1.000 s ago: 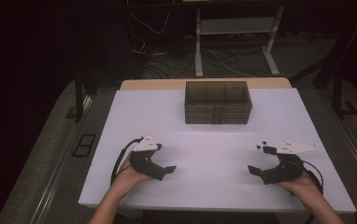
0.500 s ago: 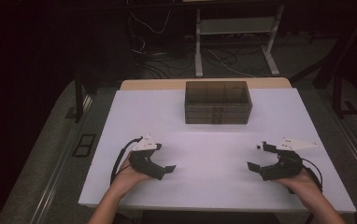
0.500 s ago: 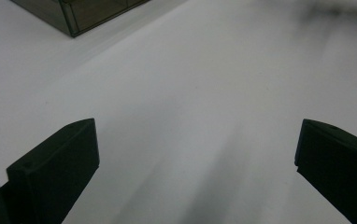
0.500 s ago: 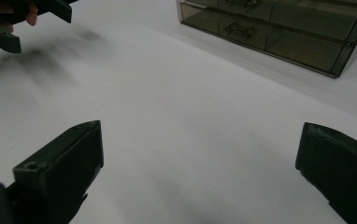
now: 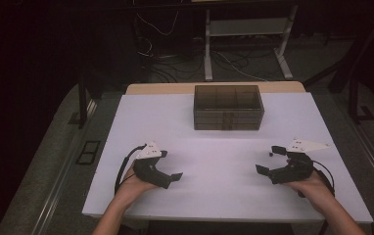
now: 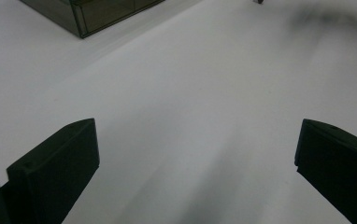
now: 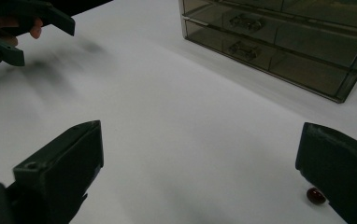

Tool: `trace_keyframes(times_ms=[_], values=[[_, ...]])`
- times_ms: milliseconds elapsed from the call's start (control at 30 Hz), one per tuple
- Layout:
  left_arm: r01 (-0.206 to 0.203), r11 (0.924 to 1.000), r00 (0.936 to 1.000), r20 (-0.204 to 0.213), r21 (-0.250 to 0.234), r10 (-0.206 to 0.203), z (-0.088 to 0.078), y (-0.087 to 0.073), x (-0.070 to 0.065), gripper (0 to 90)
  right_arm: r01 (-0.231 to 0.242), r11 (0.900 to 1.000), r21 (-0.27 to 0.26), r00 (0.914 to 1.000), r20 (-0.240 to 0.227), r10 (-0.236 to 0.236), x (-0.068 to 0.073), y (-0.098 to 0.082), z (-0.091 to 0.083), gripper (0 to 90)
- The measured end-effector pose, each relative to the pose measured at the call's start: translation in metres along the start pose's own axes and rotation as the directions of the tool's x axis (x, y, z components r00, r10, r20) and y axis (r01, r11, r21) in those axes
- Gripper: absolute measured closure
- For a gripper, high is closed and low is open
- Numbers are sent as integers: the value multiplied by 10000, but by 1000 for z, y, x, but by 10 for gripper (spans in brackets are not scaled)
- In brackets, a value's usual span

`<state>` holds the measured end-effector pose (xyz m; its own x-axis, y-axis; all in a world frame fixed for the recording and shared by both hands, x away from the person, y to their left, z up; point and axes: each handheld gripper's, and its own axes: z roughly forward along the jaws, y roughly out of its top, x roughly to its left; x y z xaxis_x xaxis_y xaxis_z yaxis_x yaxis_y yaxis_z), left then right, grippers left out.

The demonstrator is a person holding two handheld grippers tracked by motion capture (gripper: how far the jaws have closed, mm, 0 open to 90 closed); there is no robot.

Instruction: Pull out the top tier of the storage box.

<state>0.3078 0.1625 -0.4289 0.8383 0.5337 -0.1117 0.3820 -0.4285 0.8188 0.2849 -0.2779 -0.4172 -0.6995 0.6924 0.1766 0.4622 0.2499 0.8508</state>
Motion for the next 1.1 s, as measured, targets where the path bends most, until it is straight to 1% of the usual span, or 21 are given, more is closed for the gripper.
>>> trace_keyframes(times_ms=[100,233,300,433,700,1000,1100], values=[[41,10000,10000,5,-64,-41,0,0,0,0,79,10000,-19,9999,-71,-79,0,2,1,5],[-14,10000,10000,30,22,14,1,0,-2,0,98,9999,-69,9999,-122,-99,-2,4,3,5],[-2,10000,10000,69,74,1,3,-1,-2,0,22,10000,-86,9999,-101,-23,-4,4,4,5],[-62,9999,10000,70,85,61,4,-1,-2,0,34,10000,-90,10000,-72,-35,-6,4,6,5],[-64,9999,10000,70,137,63,5,-1,-2,0,81,10000,-17,9998,-173,-81,-7,4,10,5],[-62,9999,9999,85,151,60,5,-2,-3,0,-82,9999,93,9997,-216,84,-9,6,13,5],[-76,9999,9999,85,117,75,5,-2,-3,0,-8,10000,66,9997,-230,9,-9,6,15,5]])
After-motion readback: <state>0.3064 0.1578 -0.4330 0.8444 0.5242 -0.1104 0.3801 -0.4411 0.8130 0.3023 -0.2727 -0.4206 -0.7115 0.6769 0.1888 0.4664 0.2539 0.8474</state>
